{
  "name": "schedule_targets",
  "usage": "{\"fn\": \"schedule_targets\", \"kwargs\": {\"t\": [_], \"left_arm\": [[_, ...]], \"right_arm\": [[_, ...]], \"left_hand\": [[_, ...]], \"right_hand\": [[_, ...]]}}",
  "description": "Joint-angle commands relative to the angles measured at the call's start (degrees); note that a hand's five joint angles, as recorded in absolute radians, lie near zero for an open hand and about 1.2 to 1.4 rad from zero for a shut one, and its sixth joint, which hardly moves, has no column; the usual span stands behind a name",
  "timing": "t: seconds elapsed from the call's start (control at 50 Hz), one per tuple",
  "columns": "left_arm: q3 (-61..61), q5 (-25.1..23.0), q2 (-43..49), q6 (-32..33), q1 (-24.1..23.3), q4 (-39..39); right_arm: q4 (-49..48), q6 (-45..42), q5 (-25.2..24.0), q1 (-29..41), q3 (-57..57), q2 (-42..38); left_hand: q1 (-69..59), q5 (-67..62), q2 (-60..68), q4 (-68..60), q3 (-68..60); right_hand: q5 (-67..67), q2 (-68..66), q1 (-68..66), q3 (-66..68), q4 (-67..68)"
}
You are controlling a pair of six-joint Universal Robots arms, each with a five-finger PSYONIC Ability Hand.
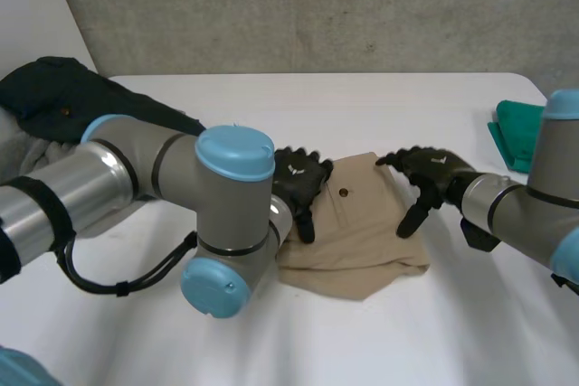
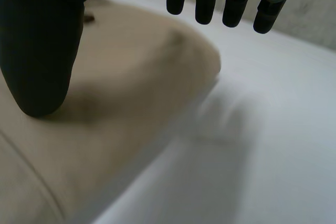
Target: Fold the laundry.
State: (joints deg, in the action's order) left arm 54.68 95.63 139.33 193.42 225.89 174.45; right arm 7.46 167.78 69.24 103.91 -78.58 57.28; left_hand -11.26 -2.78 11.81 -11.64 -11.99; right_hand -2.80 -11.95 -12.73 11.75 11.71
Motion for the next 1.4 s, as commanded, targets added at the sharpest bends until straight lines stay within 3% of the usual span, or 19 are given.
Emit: {"fn": "schedule_targets", "kwargs": {"t": [0.02, 0.14, 0.28, 0.34, 0.42, 0.52, 0.6, 0.76, 1.0, 1.02, 1.06, 1.08, 1.26, 1.4], "left_arm": [[0.3, 4.6, 1.0, 0.2, 0.3, -5.4], [-0.4, 4.3, -1.5, 0.4, 0.2, -7.1], [-2.3, 1.1, -11.3, 0.8, 0.9, -6.3], [-2.4, -3.3, -13.8, 0.8, 3.1, -4.8], [-2.3, -13.4, -17.8, 0.6, 5.4, -4.0], [-2.0, -28.4, -20.8, 0.0, 6.6, -4.3], [-1.7, -34.4, -21.1, -0.9, 7.3, -5.1], [0.1, -34.9, -21.4, -2.2, 6.8, -5.1], [1.5, -34.9, -21.3, -2.3, 6.8, -4.9], [1.6, -34.9, -21.3, -2.3, 6.8, -4.9], [1.6, -34.9, -21.3, -2.3, 6.8, -4.9], [1.6, -34.8, -21.3, -2.3, 6.8, -4.9], [1.0, -34.8, -22.7, -2.3, 6.8, -4.7], [-0.7, -34.6, -25.5, -2.6, 6.9, -2.4]], "right_arm": [[3.3, -8.5, 2.2, 0.2, 4.4, -6.3], [4.9, -13.3, 6.7, 0.8, 5.5, -4.6], [-4.5, -13.8, 9.8, 3.7, -1.3, 6.3], [-12.4, -14.7, 10.0, 6.0, -9.6, 12.7], [-24.4, -17.0, 9.4, 9.4, -25.0, 19.2], [-33.1, -17.7, 9.9, 14.1, -36.4, 19.2], [-37.9, -17.5, 9.2, 14.7, -40.5, 16.9], [-46.6, -17.8, 9.8, 14.5, -38.3, 9.1], [-47.4, -17.8, 11.0, 14.7, -27.5, 0.8], [-47.0, -17.8, 10.9, 14.7, -26.7, 0.1], [-46.5, -17.5, 10.5, 14.6, -24.4, -1.2], [-46.5, -17.4, 10.5, 14.6, -24.2, -1.2], [-47.6, -16.2, 10.2, 12.5, -17.5, 1.8], [-45.1, -10.4, 10.0, 5.1, -7.0, 3.9]], "left_hand": [[-0.1, 1.4, -0.4, 0.2, 0.6], [-0.1, 1.4, -0.4, 0.2, 0.6], [0.9, 2.4, -1.4, 1.3, 1.6], [0.7, 2.2, -1.3, 1.1, 1.4], [0.5, 2.1, -1.1, 0.9, 1.3], [0.4, 1.9, -0.9, 0.8, 1.1], [0.2, 1.7, -0.8, 0.6, 0.9], [0.4, 1.9, -0.9, 0.8, 1.1], [0.4, 1.9, -0.9, 0.8, 1.1], [0.2, 1.7, -0.8, 0.6, 0.9], [0.2, 1.7, -0.8, 0.6, 0.9], [0.2, 1.7, -0.8, 0.6, 0.9], [0.2, 1.7, -0.8, 0.6, 0.9], [0.2, 1.7, -0.8, 0.6, 0.9]], "right_hand": [[2.8, 2.0, 2.7, -1.7, -1.7], [2.8, 2.0, 2.7, -1.7, -1.7], [2.8, 2.0, 2.7, -1.7, -1.7], [2.8, 2.0, 2.7, -1.7, -1.7], [2.8, 2.0, 2.7, -1.7, -1.7], [2.8, 2.0, 2.7, -1.7, -1.7], [2.8, 2.0, 2.7, -1.7, -1.7], [2.8, 2.0, 2.7, -1.7, -1.7], [2.8, 2.0, 2.7, -1.7, -1.7], [-3.9, -4.8, -4.0, 5.0, 5.0], [-60.1, -60.9, -60.2, 61.1, 61.2], [-67.1, -68.0, -67.2, 68.2, 68.2], [-67.2, -68.0, -67.3, 68.3, 68.3], [-67.2, -68.0, -67.3, 68.3, 68.3]]}}
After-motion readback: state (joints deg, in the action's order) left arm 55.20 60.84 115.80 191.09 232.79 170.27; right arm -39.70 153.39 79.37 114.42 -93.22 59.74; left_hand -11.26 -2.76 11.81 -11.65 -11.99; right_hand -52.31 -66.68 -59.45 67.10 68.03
